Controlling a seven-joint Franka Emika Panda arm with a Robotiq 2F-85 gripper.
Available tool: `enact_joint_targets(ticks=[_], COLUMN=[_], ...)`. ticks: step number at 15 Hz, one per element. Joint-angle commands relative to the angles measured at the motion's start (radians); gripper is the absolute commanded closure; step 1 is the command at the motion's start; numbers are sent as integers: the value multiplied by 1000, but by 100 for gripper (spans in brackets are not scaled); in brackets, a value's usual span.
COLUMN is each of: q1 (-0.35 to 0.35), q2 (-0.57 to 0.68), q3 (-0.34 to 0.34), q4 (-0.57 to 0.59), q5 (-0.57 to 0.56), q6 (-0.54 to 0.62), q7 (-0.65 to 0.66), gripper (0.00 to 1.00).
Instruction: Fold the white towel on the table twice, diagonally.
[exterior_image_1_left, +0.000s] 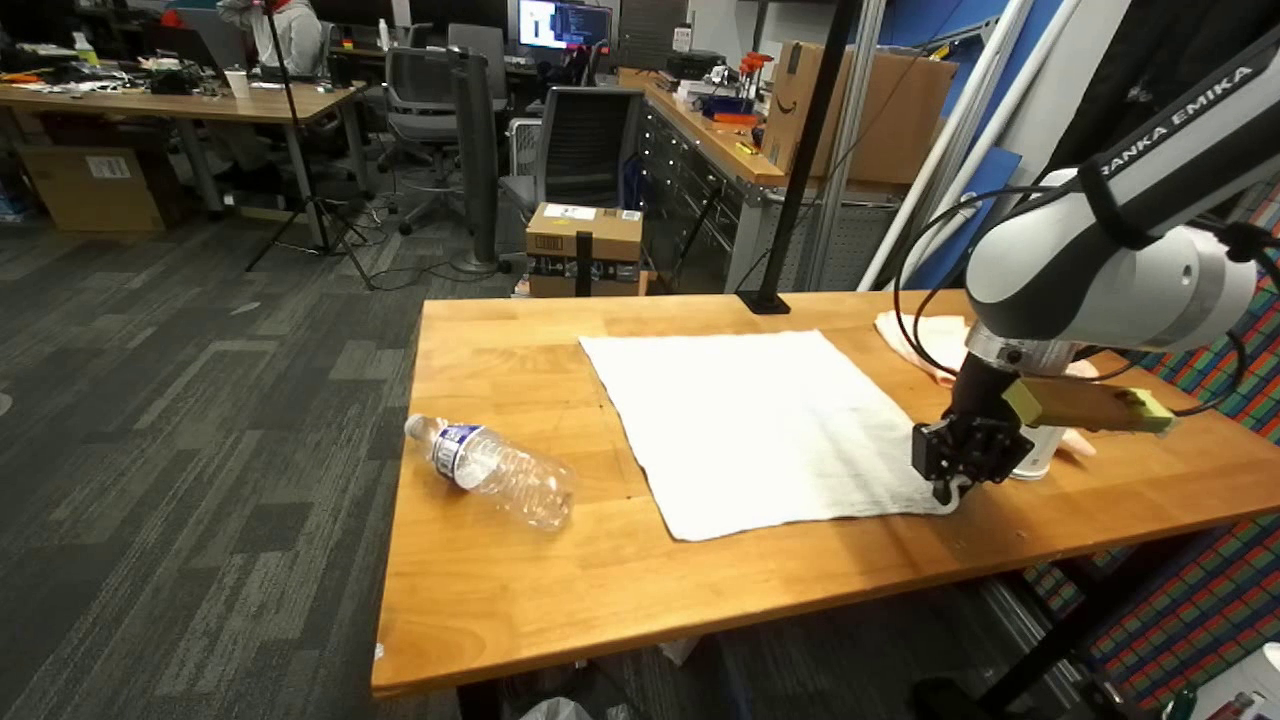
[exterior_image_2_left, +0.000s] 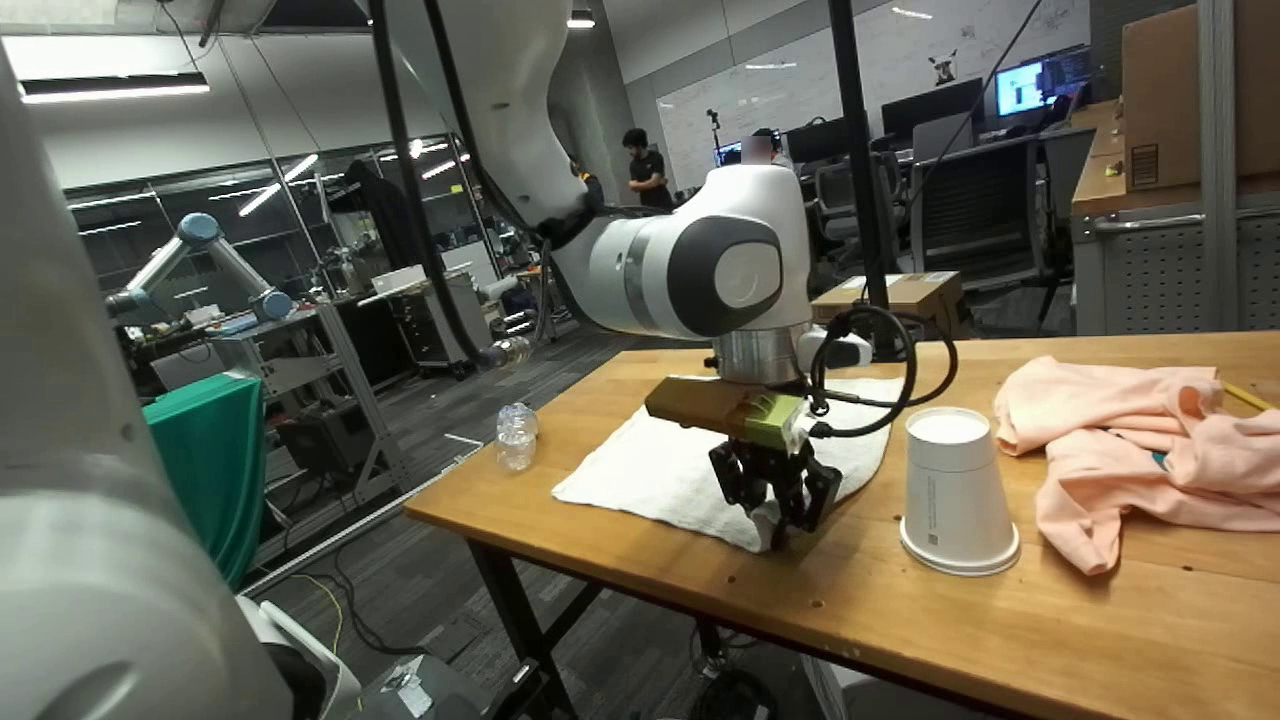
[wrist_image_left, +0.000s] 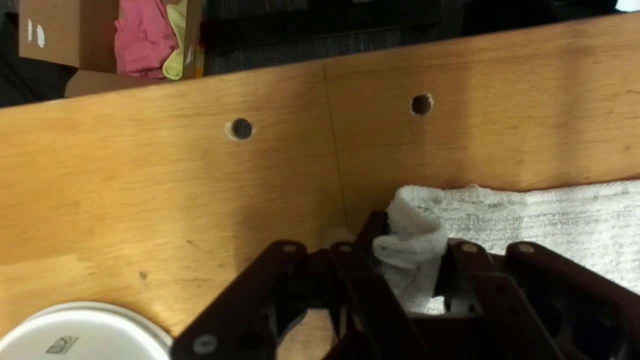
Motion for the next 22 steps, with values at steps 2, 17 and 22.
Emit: enact_joint_targets(ticks=[2, 17, 22], q1=[19, 168, 205], q2=[-40, 176, 304], q3=[0, 136, 147], q4=[72, 670, 873], q5=[-141, -227, -177], q6=[-198, -729, -729], q7=[119, 248, 304], gripper=[94, 94, 94])
